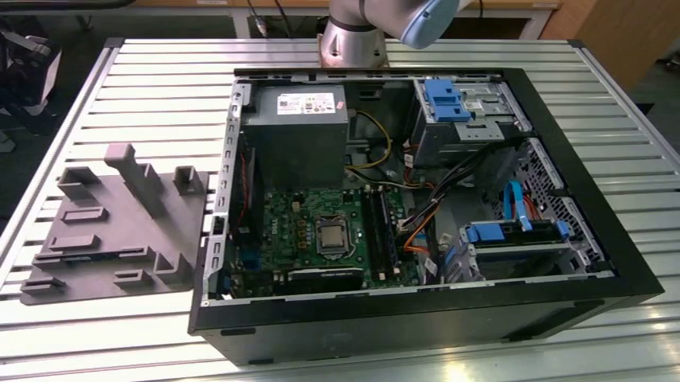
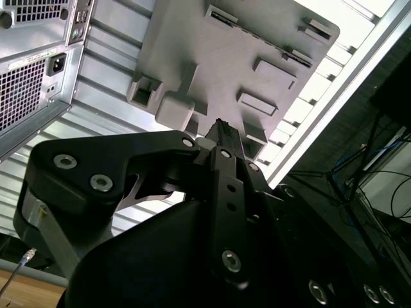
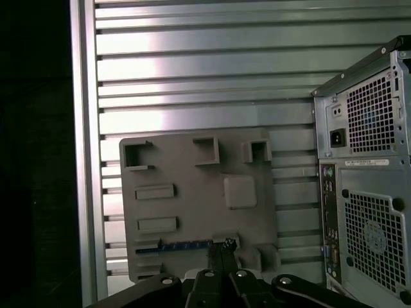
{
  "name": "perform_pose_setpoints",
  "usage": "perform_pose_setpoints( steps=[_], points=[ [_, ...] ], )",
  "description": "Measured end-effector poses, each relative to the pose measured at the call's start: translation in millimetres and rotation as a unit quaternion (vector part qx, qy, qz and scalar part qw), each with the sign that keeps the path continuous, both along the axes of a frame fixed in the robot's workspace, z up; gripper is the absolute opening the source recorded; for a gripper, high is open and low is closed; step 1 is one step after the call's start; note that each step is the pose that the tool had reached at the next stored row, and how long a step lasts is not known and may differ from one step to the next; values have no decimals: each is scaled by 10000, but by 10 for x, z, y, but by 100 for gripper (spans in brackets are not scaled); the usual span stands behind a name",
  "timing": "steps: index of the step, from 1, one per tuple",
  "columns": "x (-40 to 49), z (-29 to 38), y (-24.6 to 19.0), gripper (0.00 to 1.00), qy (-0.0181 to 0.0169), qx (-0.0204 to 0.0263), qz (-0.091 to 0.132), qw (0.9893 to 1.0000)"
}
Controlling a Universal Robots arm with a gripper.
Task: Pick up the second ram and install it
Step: 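Reach for the second ram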
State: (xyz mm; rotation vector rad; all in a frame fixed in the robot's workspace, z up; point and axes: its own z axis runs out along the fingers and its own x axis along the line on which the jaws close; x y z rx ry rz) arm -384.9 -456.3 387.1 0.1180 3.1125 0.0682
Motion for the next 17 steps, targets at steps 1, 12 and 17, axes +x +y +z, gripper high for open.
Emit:
perform_pose_setpoints(
  steps=[1, 12, 17],
  points=[
    [-2, -1, -3, 11, 0, 0, 0, 10000],
    [-13, -23, -44, 11, 0, 0, 0, 10000],
    [-17, -37, -72, 11, 0, 0, 0, 10000]
  ],
)
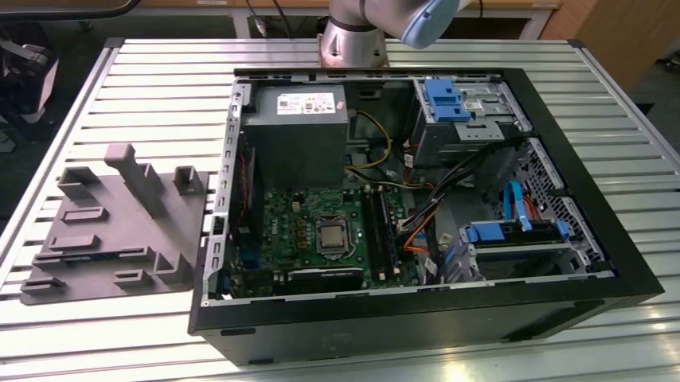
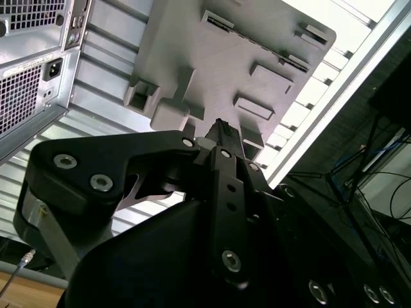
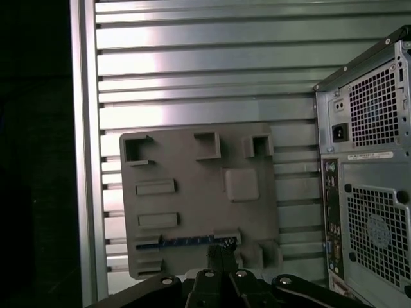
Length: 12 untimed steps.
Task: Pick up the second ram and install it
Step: 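Reach for the second ram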
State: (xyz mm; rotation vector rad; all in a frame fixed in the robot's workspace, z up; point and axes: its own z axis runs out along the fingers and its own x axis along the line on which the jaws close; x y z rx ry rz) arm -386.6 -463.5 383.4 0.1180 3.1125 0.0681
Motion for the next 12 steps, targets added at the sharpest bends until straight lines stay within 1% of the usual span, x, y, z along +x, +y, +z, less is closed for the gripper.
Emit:
perform_pose_setpoints(
  steps=[12],
  points=[
    [-9, -31, -46, 11, 0, 0, 0, 10000]
  ],
)
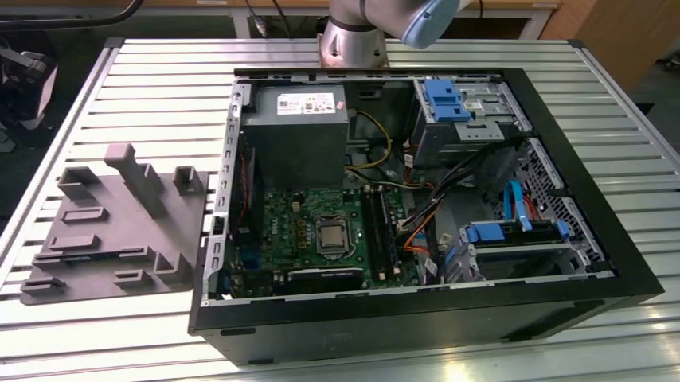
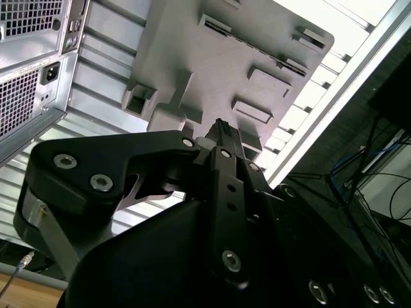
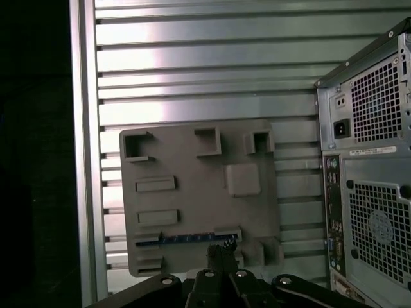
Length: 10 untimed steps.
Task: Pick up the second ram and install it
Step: 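Reach for the second ram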
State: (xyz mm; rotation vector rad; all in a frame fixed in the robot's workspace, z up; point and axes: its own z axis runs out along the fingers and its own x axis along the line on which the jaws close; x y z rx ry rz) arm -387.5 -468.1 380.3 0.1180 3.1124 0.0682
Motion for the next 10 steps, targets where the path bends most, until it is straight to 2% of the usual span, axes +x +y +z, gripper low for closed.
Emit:
perform_pose_setpoints(
  steps=[10],
  points=[
    [-16, -25, -27, 11, 0, 0, 0, 10000]
  ],
)
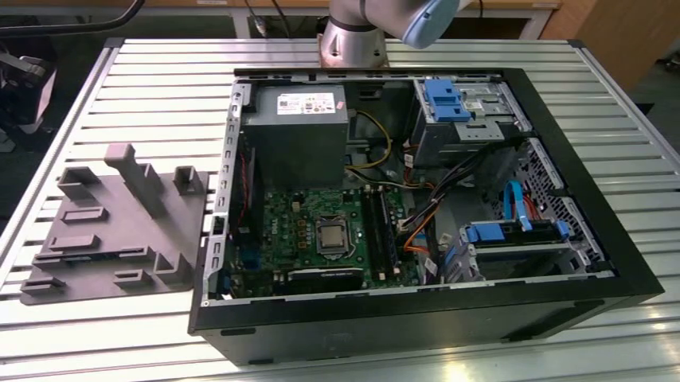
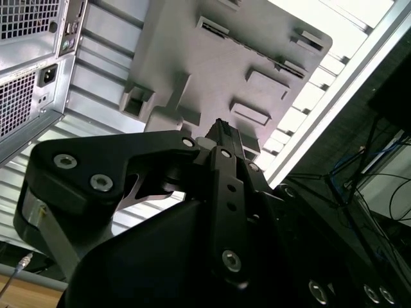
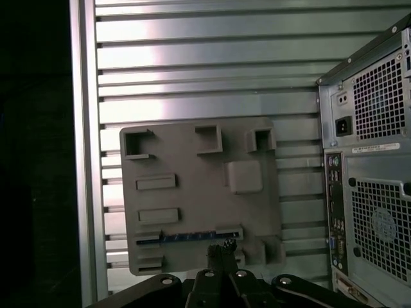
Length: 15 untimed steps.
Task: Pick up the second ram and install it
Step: 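Reach for the second ram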
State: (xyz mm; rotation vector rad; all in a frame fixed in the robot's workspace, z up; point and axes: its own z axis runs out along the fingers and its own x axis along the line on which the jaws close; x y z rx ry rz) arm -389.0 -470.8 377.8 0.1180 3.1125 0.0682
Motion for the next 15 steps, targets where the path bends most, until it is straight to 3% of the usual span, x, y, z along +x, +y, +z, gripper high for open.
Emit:
perform_pose_setpoints(
  steps=[15],
  points=[
    [-23, -32, -37, 11, 0, 0, 0, 10000]
  ],
)
